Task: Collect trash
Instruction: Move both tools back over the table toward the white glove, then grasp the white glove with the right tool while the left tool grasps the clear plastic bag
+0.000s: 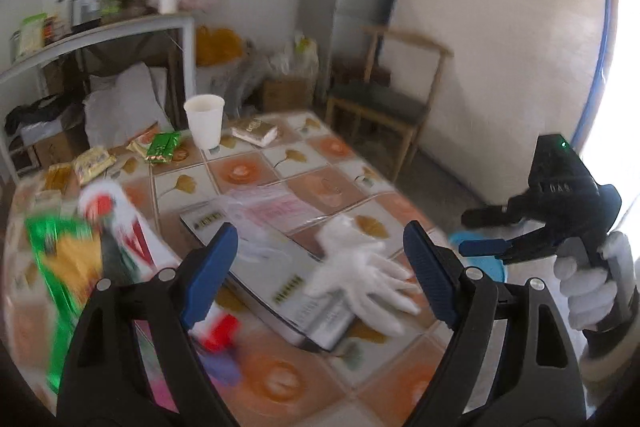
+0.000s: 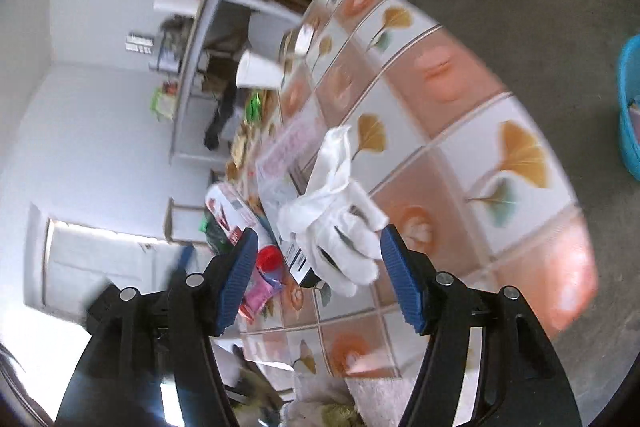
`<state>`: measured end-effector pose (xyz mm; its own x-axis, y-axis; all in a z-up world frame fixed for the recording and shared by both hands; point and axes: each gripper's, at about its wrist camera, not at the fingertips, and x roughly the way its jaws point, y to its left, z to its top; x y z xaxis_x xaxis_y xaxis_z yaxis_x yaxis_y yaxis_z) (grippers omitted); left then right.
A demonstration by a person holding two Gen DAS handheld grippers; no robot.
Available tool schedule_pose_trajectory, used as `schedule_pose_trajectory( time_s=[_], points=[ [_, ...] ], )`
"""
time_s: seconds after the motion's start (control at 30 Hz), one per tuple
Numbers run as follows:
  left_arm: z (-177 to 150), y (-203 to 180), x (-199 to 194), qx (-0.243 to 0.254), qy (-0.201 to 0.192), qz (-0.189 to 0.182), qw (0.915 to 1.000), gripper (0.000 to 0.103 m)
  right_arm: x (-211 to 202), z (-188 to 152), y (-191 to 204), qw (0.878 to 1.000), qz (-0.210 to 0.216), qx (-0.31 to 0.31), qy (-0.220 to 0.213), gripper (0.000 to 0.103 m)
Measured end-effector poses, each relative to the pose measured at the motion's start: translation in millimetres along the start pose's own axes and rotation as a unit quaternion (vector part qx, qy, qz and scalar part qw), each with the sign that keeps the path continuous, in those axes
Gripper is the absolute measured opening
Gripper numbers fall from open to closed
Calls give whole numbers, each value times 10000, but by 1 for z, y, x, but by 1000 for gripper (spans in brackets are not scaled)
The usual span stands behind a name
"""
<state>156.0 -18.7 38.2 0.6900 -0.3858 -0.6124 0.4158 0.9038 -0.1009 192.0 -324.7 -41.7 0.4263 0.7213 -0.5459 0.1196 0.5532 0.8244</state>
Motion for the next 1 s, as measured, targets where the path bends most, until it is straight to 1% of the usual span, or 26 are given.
schedule_pose_trajectory(
  time_s=[0.07, 0.1, 0.17, 0.2, 0.23, 0.3, 0.37, 0.4, 0.5, 0.53, 0.57, 0.73, 0.9, 0.93, 1.0],
  points=[
    [20, 8, 26, 225, 667, 75, 9975, 81, 15, 1, 7, 9998, -159, -118, 69, 63],
    [32, 15, 42, 273, 996, -4, 9947, 81, 21, 1, 11, 9994, -285, -180, 66, 65],
    [45, 25, 62, 173, 1260, -75, 9919, 81, 33, 0, 17, 9980, -535, -331, 35, 65],
    [52, 28, 78, 241, 1460, -109, 9889, 81, 36, 0, 18, 9976, -591, -346, 39, 65],
    [54, 28, 86, 338, 1541, -23, 9875, 81, 40, 0, 18, 9976, -593, -348, 53, 65],
    [57, 19, 104, 846, 1613, 307, 9828, 81, 46, 2, 17, 9979, -573, -302, 93, 65],
    [52, -2, 117, 1713, 1652, 397, 9705, 81, 50, 4, 18, 9977, -599, -297, 86, 66],
    [47, -12, 123, 2073, 1706, 443, 9623, 81, 50, 6, 17, 9975, -629, -314, 91, 66],
    [37, -23, 145, 2609, 1933, 656, 9435, 81, 54, 8, 17, 9971, -672, -340, 83, 66],
    [33, -24, 154, 2707, 2072, 771, 9369, 81, 55, 9, 17, 9970, -684, -348, 76, 66],
    [30, -23, 162, 2707, 2195, 824, 9337, 80, 57, 10, 17, 9971, -684, -340, 71, 66],
    [25, -16, 180, 2529, 2426, 720, 9338, 76, 60, 9, 15, 9964, -743, -408, 77, 66],
    [22, -8, 191, 2273, 2658, 555, 9352, 58, 68, 3, 24, 9903, -1091, -853, 141, 66],
    [21, -7, 193, 2251, 2668, 545, 9355, 57, 70, 2, 25, 9883, -1179, -960, 152, 66],
    [20, -5, 194, 2235, 2659, 510, 9363, 50, 73, 0, 27, 9851, -1294, -1115, 197, 66]
  ],
)
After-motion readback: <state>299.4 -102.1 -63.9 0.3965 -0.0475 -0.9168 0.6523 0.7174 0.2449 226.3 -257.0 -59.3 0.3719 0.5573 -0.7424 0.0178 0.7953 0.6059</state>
